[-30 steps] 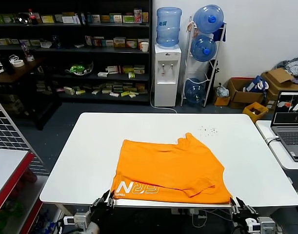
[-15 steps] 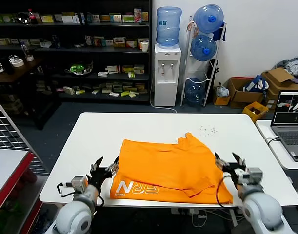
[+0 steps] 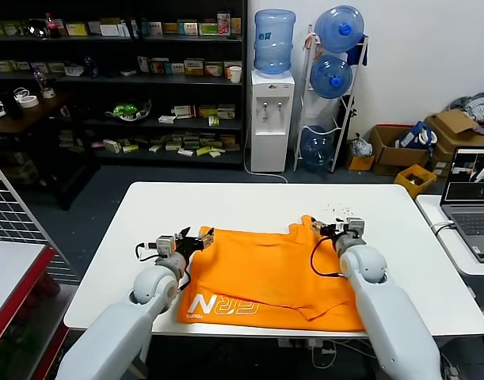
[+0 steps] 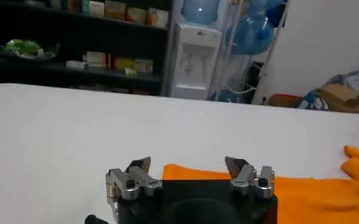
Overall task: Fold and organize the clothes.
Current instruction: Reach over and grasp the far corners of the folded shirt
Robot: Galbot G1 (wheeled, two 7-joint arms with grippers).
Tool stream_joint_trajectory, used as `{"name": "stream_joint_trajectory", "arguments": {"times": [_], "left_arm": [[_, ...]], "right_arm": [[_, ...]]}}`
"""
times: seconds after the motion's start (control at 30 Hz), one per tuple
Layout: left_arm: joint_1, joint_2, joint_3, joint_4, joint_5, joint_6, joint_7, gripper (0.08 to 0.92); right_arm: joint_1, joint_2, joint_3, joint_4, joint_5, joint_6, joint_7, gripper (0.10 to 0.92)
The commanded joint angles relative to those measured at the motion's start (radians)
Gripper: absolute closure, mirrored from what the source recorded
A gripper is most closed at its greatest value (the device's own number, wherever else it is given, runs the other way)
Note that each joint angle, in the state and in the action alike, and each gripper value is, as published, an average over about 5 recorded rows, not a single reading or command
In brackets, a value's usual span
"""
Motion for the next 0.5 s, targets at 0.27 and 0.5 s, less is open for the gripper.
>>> {"name": "stream_joint_trajectory", "arguments": {"times": [0.27,0.5], "left_arm": [[-0.197,-0.088,0.109,0.328,0.03,0.017,0.075,0.177],[-0.195,-0.09,0.114,0.325,0.035,0.018,0.066,0.259]], "right_arm": [[0.113,0.058,-0.063,-0.186,-0.028,-0.031,-0.034,0.204],[0.088,0.045,-0.062,-0.157,-0.016,-0.053,-0.022,0.316]]}}
